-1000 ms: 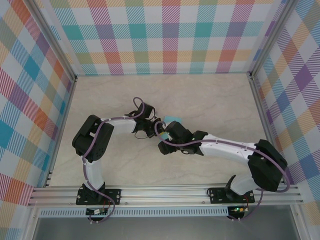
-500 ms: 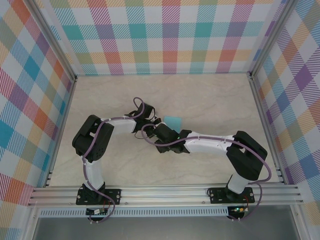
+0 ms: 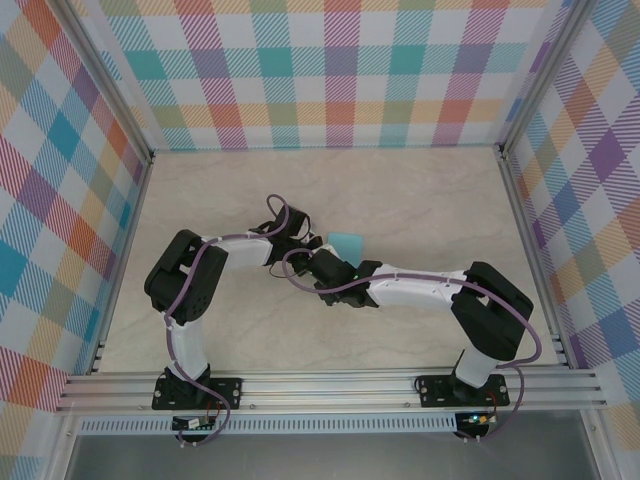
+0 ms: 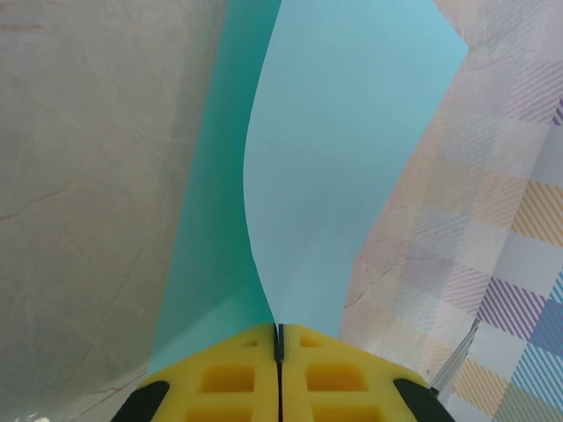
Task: Fold a paper plane with a square sheet of paper (pick it up from the middle)
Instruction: Fold the triangle a second time at the center of the table.
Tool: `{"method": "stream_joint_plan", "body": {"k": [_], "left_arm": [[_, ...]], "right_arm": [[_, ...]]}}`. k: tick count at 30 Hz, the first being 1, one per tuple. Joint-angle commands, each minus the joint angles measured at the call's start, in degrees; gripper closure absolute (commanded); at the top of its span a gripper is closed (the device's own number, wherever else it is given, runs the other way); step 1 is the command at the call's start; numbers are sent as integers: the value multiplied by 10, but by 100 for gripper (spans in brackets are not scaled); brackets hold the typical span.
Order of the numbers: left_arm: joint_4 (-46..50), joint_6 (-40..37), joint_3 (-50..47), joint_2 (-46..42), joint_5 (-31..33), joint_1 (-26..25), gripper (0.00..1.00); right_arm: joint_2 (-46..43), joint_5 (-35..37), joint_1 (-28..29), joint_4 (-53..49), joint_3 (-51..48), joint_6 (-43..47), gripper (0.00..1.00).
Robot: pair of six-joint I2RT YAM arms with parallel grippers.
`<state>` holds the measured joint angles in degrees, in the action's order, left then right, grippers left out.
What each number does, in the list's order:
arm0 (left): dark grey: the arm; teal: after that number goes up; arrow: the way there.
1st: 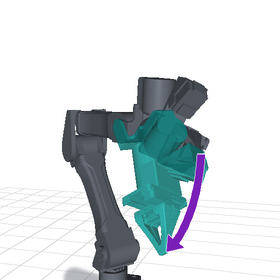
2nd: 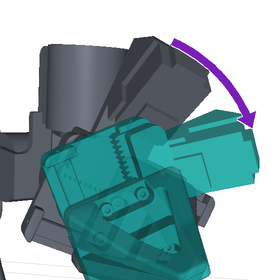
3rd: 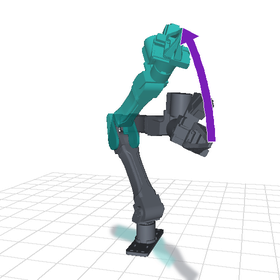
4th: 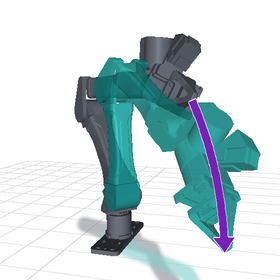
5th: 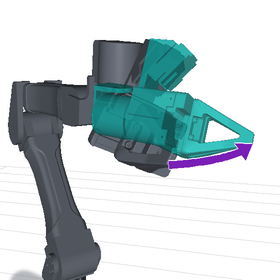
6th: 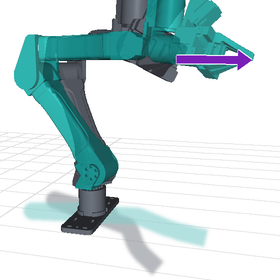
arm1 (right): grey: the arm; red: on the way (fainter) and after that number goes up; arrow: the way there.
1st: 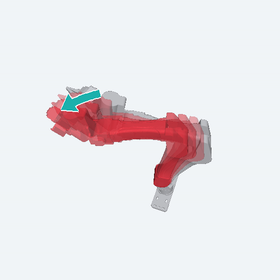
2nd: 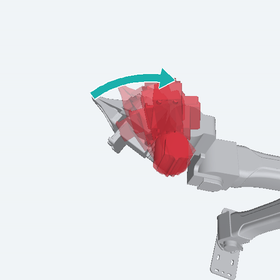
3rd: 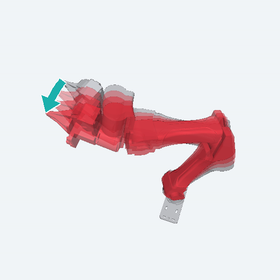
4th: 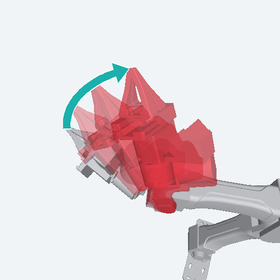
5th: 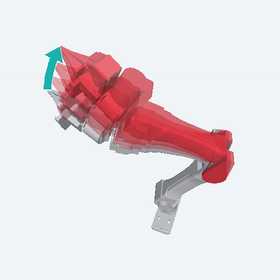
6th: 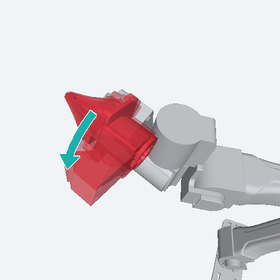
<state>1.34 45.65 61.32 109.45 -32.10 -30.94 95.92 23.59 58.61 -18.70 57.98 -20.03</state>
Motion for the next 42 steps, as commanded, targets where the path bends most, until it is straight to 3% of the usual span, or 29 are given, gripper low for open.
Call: {"method": "stream_joint_plan", "body": {"k": [1,6,9,13,17,22,26,33,42], "left_arm": [[14,0,18,2,-9,3,93],[26,-4,23,-4,6,3,87],[60,-18,30,-16,35,3,73],[82,-22,24,-48,83,4,43],[90,-18,12,-66,109,4,36],[84,-13,-6,-82,119,4,35],[78,-14,-13,-87,110,4,42],[72,-22,-24,-97,95,0,65],[62,-30,-32,-96,75,-6,73]], "right_arm": [[-15,5,0,-1,-2,-6,80],[-29,-20,-10,11,-15,-11,86],[-44,-48,-25,29,-31,-16,89],[-66,-111,-54,65,-61,-27,89],[-91,-177,-98,108,-96,-48,89],[-106,-280,-166,145,-128,-58,88],[-97,-317,-203,140,-132,-53,88],[-74,-309,-229,112,-118,-33,88],[-36,-305,-241,107,-102,-28,89]]}}
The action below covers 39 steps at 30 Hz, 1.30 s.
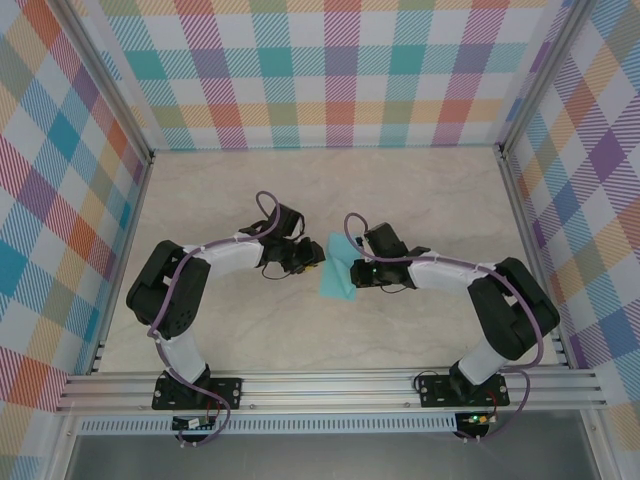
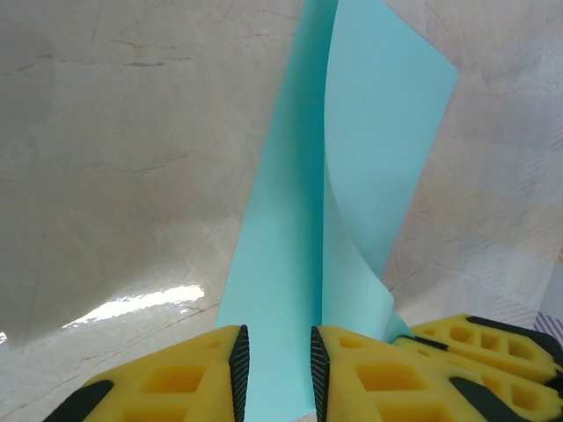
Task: Fold a paper plane with a square sheet of paper (pick it up from the middle)
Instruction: Fold the triangle a second time at the center of the table.
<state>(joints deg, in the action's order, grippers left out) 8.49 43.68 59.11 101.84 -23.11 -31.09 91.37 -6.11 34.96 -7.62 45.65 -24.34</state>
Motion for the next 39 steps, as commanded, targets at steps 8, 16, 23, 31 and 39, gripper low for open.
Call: {"method": "stream_joint_plan", "body": {"k": [8,16,23,31,39], "left_arm": [[-13,-19,-10,-15,-26,-8,74],[-14,-22,-8,-10,-33,-10,74],[-19,-21,-10,-8,-33,-13,74],[-22,-21,-3,-1,-38,-16,74],[-23,-20,0,5,-42,-19,74]], "right_arm": [[38,-14,-10,-7,40,26,89],[59,-6,-15,-19,61,36,89],[73,-3,-16,-23,72,42,89],[81,2,-16,-34,82,47,89],[77,14,-17,-46,83,45,89]]}}
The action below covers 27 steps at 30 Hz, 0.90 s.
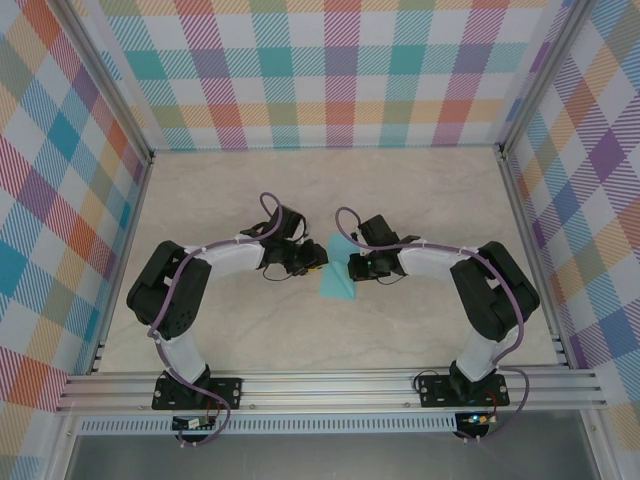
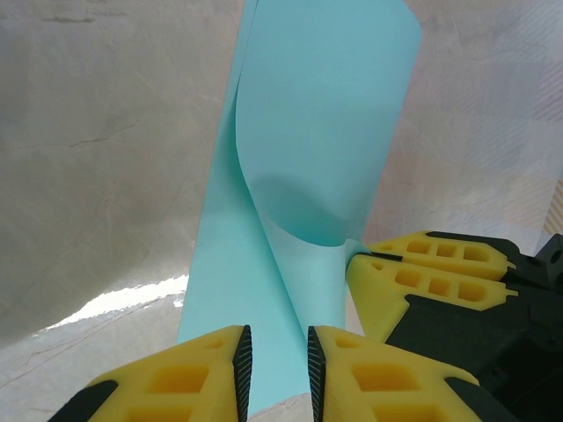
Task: Fold a paper plane with a square sheet of paper (pick it up from the middle)
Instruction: Fold the triangle a second time at the center of the table.
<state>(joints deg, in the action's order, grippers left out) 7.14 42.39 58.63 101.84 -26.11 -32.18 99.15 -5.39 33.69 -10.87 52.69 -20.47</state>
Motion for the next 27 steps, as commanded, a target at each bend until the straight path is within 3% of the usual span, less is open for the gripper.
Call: {"method": "stream_joint_plan", "body": {"k": [1,27], "left_arm": [[-9,-7,5,5,-12,-9,74],[-65,43,9,29,-44,-12,79]], "right_arm": [[-1,9,-5,-15,13,5,89],[16,12,-4,-20,20,4,88]]}}
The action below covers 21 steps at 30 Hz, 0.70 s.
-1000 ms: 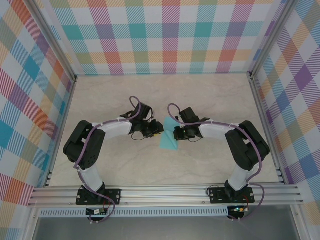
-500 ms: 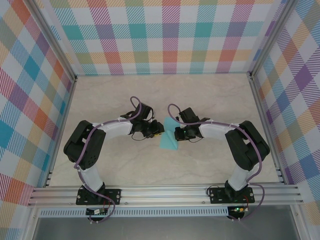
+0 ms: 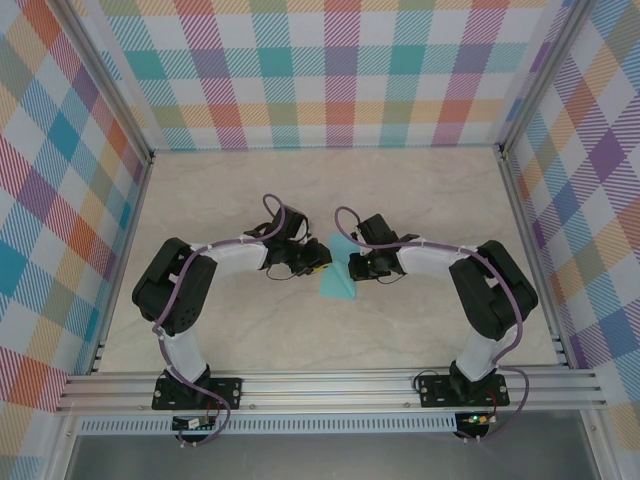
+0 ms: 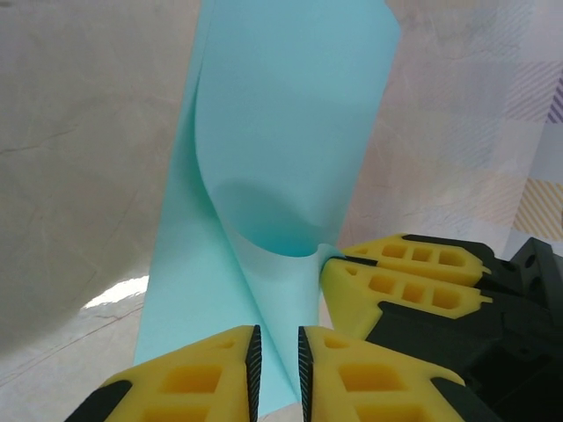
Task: Fold a paper plane with a square sheet of paper (pick it up from the middle)
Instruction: Fold the triangle a second time at the center of the table.
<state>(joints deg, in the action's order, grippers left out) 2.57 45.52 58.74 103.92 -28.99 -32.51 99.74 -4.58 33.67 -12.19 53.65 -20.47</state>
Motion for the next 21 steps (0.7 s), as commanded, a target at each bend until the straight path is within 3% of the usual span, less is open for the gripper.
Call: {"method": "stream_joint_plan", "body": {"k": [1,21], "left_arm": [[-24,14,7,9,-17,-9,80],[-117,69,-8,48,-56,-11,85]], "right_arm": [[11,5,-4,-8,9,4,89],[13,9,-4,-7,5,2,88]]}}
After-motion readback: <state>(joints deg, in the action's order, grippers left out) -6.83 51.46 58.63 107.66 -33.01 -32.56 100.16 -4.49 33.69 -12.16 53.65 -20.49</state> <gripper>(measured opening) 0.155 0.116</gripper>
